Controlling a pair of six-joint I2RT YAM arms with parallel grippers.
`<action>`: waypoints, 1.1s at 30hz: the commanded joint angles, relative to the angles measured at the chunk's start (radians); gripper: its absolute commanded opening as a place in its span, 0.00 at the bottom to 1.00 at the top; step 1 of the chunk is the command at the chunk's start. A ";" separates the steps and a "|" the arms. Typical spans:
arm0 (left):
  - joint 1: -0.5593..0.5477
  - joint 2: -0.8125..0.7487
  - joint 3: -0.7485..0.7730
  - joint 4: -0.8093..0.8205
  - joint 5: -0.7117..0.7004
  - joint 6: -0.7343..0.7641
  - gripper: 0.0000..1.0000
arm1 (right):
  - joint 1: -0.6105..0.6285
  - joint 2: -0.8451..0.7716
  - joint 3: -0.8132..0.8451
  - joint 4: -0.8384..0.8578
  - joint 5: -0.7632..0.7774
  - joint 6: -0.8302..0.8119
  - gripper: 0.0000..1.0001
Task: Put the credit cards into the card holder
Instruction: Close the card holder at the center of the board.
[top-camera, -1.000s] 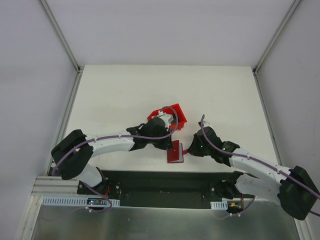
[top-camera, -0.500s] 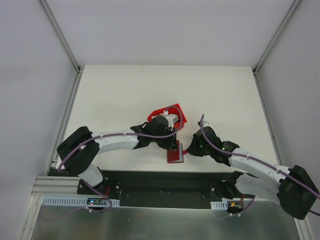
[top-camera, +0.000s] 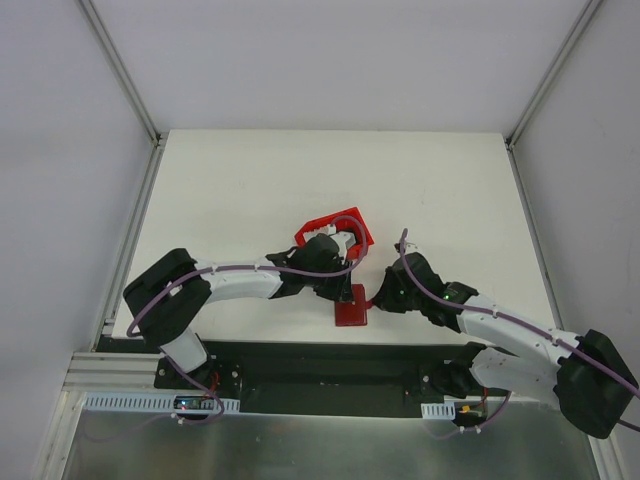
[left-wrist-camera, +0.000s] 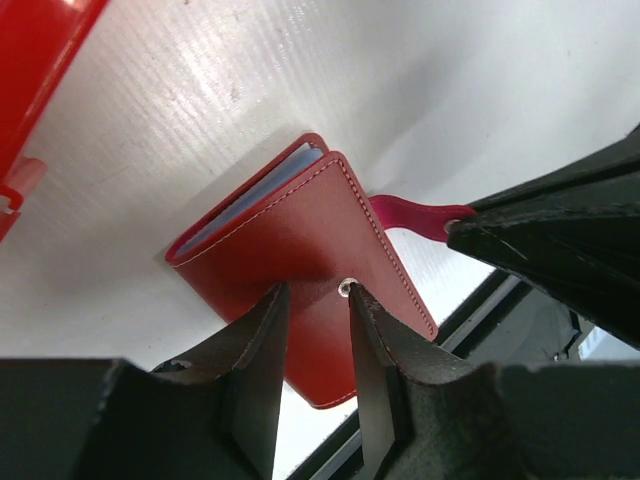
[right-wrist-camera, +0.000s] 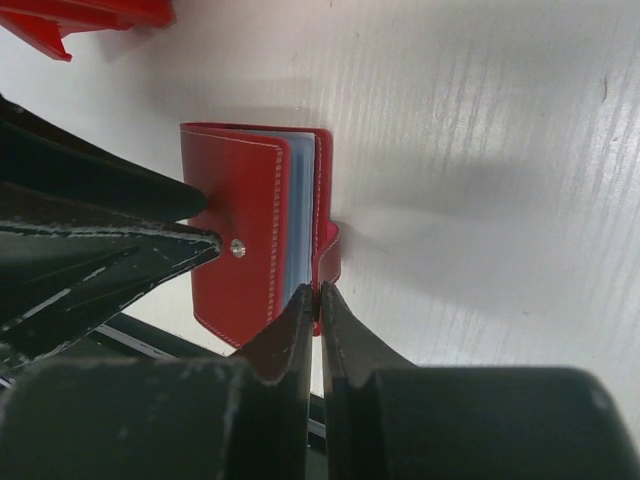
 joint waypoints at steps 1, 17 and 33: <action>-0.008 0.020 -0.018 0.024 -0.029 -0.018 0.30 | -0.003 0.006 0.022 0.035 -0.020 0.015 0.06; -0.009 0.040 -0.038 0.025 -0.050 -0.049 0.30 | 0.038 0.145 0.099 0.147 -0.132 0.030 0.07; -0.007 0.010 -0.055 0.010 -0.074 -0.055 0.31 | 0.040 0.091 0.091 0.184 -0.122 0.023 0.38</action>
